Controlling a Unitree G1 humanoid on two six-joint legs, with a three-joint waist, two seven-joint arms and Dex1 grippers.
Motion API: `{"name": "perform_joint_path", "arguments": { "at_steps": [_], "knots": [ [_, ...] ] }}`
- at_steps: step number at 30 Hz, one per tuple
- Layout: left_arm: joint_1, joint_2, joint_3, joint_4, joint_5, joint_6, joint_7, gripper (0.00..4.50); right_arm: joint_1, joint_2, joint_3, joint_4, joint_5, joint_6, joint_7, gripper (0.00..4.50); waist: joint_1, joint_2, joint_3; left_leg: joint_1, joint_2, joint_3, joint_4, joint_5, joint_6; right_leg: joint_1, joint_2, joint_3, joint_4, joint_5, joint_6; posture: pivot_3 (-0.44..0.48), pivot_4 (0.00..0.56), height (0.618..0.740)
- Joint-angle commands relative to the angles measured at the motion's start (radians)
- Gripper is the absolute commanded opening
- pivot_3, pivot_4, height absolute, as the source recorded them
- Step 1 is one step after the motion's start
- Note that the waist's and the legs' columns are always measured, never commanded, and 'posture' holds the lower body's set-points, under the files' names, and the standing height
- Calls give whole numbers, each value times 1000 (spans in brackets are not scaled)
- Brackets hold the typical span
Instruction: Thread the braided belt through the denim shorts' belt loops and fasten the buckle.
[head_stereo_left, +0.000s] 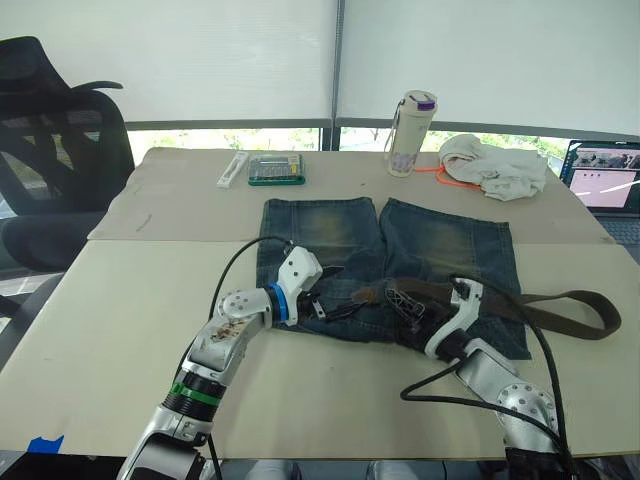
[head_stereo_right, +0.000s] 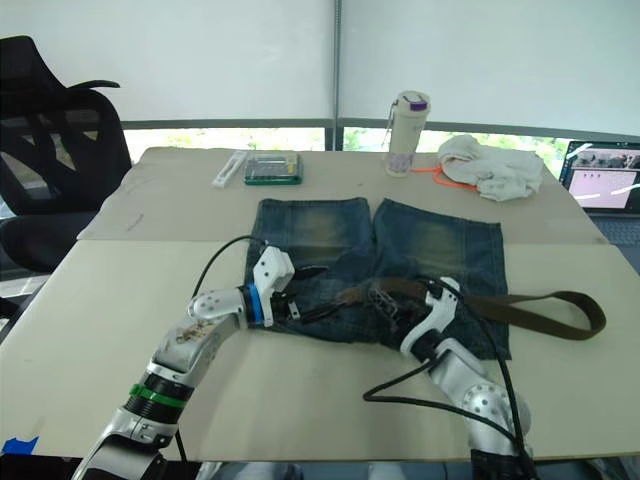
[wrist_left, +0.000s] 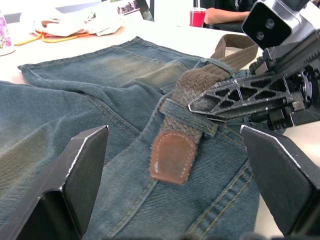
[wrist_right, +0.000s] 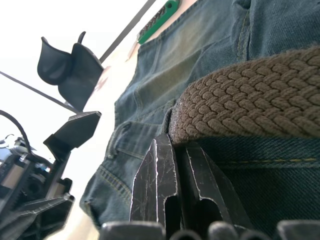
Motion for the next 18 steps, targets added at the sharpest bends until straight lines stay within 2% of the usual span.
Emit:
{"name": "perform_joint_path", "arguments": {
  "at_steps": [1, 6, 11, 15, 18],
  "knots": [
    [0, -22, 40, -5, -26, 26, 33, 4476, -13, 58, -37, -17, 91, 8, -50, 0, -1, 0, 0, 0, 0, 0, 0, 0, 0, 0, 0, 0, 0, 0, 0, 0, 150, 737],
    [-5, -76, 116, 2, -120, 180, 90, 4476, -20, 150, -100, 4, 197, -16, -104, 0, -3, 0, 0, 0, 0, 0, -1, 0, 0, 0, 0, 0, 0, 0, 0, 0, 150, 737],
    [-17, -139, 220, -27, -346, 468, 122, 4476, -8, 163, -85, -20, 214, -14, -63, 0, -7, 0, 0, 0, 0, 0, -1, 0, 0, -1, 0, 0, 1, 0, 0, 0, 150, 737],
    [-43, -184, 271, -8, -417, 561, 180, 4476, -7, 160, -71, -39, 211, -15, -43, 0, -9, 0, 0, 0, 0, -1, -1, 0, 0, -1, 0, 0, 1, 0, 0, 0, 150, 737],
    [-47, -192, 254, -10, -414, 573, 186, 4476, -5, 151, -66, -42, 201, -14, -38, 0, -10, 0, 0, 0, 0, -1, -1, 1, -1, 0, 0, 0, 1, 0, 0, 0, 150, 737]
  ]
}}
